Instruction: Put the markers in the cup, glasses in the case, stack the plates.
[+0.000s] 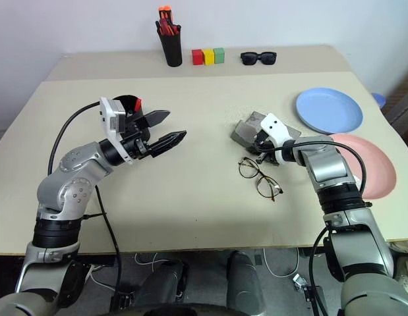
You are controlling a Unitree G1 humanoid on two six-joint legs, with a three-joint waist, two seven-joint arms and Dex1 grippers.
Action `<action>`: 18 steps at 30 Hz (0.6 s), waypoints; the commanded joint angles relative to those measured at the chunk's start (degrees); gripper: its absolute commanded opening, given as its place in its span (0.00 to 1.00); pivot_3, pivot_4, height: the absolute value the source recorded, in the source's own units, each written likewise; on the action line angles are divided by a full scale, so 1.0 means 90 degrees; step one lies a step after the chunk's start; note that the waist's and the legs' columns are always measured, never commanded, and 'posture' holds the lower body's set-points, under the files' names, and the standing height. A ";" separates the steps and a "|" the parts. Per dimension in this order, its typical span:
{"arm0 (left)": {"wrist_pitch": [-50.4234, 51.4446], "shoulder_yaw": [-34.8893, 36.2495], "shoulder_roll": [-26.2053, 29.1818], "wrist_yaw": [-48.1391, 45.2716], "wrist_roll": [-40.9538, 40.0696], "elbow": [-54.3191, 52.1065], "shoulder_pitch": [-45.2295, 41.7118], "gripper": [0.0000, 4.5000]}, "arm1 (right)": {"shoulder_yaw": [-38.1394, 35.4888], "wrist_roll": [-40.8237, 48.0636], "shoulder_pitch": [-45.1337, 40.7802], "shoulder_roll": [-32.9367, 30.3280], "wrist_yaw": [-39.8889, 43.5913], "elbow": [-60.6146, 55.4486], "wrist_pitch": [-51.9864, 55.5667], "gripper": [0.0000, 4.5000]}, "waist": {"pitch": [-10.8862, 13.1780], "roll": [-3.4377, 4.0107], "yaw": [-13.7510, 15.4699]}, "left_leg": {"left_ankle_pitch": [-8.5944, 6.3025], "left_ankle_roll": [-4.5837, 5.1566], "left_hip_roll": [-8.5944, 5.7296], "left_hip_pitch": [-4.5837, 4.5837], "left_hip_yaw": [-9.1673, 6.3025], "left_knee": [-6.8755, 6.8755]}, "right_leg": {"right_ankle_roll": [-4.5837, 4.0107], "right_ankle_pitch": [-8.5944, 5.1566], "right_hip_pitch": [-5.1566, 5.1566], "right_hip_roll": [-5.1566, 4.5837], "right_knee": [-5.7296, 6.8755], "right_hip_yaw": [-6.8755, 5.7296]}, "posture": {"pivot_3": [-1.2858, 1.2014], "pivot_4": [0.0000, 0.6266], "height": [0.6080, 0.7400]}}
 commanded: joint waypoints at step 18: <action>-0.0145 0.0395 0.0148 -0.0173 -0.0343 -0.0179 0.0038 1.00 | 0.1074 -0.0298 -0.0348 0.1163 0.0303 -0.1298 -0.1090 0.00 | 0.0000 0.0000 0.0004 | 0.0000 0.0000 0.0002 -0.0003 0.0006 0.0001 | 0.0003 0.0003 -0.0010 0.0002 0.0002 0.0007 | 0.52 0.24 1.00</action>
